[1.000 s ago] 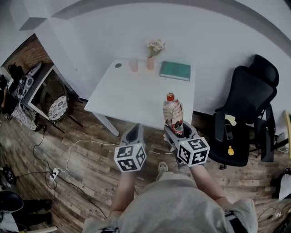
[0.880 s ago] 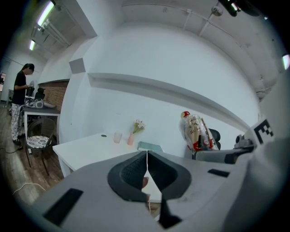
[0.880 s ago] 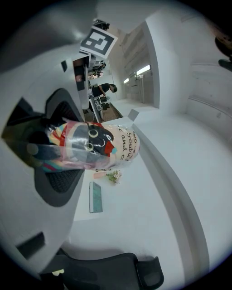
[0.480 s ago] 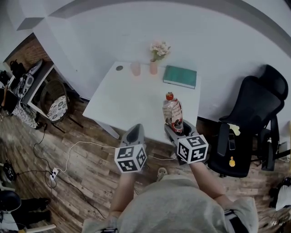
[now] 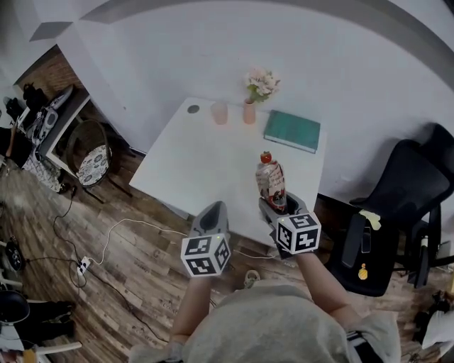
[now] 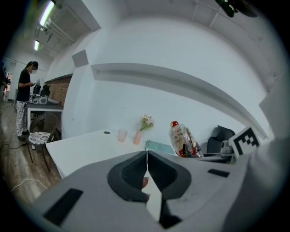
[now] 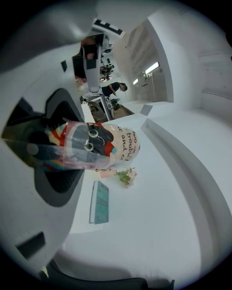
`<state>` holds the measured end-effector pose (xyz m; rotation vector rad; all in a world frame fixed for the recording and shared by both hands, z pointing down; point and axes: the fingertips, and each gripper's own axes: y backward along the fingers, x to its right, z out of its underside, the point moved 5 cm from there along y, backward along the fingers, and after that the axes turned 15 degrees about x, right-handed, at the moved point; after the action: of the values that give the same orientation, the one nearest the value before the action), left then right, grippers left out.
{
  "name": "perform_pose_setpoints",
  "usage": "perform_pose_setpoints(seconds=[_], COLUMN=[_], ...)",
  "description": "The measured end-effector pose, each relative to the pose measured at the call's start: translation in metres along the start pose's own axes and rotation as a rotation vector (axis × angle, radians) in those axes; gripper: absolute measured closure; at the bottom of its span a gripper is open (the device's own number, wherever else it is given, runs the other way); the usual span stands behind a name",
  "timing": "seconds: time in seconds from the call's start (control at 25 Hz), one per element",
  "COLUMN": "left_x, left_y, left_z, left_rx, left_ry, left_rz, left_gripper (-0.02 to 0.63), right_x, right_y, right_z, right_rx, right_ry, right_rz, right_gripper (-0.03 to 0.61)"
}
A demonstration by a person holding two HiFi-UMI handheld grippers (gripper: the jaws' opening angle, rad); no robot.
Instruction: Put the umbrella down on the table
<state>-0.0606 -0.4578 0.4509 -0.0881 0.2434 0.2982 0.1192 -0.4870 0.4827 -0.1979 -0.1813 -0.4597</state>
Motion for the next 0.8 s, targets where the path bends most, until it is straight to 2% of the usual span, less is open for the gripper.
perform_pose_setpoints(seconds=[0.8], left_x=[-0.022], left_y=[-0.039], left_z=[0.027], left_rx=[-0.068], left_ry=[0.02], left_rz=[-0.043], left_gripper=[0.604], right_x=[0.044], right_y=[-0.084], right_z=[0.086], right_rx=[-0.295], right_ry=[0.021], right_rz=[0.02], right_gripper=[0.308])
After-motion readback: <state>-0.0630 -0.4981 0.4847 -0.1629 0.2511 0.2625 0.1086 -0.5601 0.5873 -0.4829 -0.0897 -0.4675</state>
